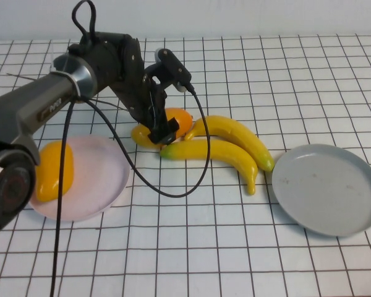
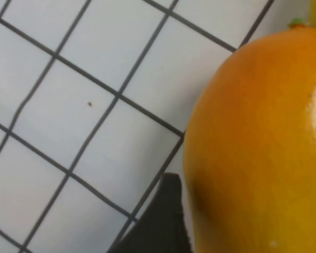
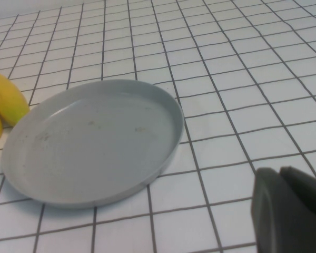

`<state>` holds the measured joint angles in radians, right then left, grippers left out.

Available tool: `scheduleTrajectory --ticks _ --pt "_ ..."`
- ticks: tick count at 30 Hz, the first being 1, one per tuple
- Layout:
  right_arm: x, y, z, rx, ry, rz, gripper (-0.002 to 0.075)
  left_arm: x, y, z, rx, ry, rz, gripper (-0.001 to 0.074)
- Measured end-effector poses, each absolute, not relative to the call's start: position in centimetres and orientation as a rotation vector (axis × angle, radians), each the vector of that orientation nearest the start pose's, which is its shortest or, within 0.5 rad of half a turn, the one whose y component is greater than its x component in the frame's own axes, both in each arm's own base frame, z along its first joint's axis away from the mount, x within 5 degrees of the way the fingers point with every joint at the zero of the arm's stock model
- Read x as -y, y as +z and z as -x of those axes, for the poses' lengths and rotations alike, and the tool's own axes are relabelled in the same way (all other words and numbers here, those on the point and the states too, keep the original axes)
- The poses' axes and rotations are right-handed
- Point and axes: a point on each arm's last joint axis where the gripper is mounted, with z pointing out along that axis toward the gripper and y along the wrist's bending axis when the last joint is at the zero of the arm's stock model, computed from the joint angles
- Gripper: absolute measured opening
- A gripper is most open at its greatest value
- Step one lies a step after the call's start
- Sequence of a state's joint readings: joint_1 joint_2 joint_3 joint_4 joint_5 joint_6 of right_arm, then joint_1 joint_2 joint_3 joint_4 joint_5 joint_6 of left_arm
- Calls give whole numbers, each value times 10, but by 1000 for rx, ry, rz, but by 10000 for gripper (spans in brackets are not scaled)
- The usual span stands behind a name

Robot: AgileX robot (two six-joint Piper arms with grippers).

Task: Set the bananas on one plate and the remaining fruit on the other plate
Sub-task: Put one type of fruit in the left plate

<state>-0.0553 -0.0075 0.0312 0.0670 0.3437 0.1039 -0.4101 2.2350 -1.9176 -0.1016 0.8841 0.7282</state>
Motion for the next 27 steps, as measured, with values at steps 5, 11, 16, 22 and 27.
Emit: scheduleTrajectory --ticks 5,11,16,22,27 --pt "1 172 -54 -1842 99 -190 -15 202 188 -454 -2325 -62 -1375 668" --pt "1 172 -54 -1842 99 -190 -15 205 199 -456 -2372 -117 -1241 561" --pt "1 172 -54 -1842 99 -190 -15 206 221 -458 -2412 -152 -1151 562" --pt "1 172 -54 -1842 99 -190 -15 200 243 -452 -2502 -125 -1130 562" --pt "1 172 -54 -1842 99 -190 -15 181 279 -435 -2592 6 -981 562"
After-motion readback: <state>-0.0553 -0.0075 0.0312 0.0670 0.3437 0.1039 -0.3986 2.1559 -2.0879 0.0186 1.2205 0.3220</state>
